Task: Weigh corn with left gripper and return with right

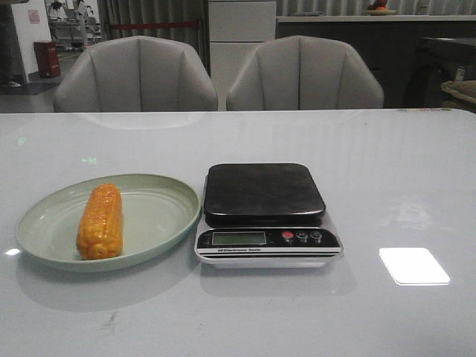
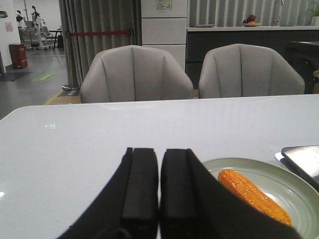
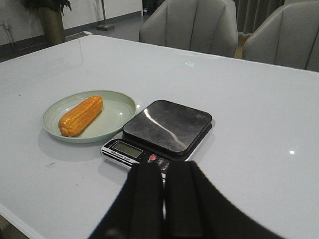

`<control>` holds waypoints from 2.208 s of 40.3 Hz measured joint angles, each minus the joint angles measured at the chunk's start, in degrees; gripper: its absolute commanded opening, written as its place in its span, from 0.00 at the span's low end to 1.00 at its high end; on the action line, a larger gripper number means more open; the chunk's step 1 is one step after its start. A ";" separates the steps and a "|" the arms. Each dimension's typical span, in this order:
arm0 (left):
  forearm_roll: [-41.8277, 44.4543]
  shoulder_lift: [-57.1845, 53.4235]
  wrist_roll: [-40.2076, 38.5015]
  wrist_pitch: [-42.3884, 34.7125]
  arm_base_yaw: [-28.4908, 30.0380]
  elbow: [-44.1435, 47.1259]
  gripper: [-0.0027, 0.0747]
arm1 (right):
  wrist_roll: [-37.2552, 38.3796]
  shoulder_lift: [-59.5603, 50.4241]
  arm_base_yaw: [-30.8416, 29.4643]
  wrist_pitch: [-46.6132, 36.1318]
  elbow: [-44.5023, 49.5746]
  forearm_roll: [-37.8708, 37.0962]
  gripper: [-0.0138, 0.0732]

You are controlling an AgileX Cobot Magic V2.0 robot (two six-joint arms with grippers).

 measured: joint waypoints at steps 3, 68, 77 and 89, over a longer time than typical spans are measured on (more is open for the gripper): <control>0.00 0.00 0.00 0.00 0.00 0.00 0.20 | 0.00 0.00 0.00 0.00 0.00 0.00 0.36; 0.00 0.00 0.00 -0.12 0.00 0.00 0.20 | 0.00 -2.75 -30.14 -20.43 13.11 -0.04 0.36; 0.00 0.00 0.00 -0.12 0.00 0.00 0.20 | 0.00 -2.75 -30.14 -20.43 13.11 -0.04 0.36; 0.00 0.00 0.00 -0.12 0.00 0.00 0.20 | 0.00 -2.75 -30.14 -20.43 13.11 -0.13 0.36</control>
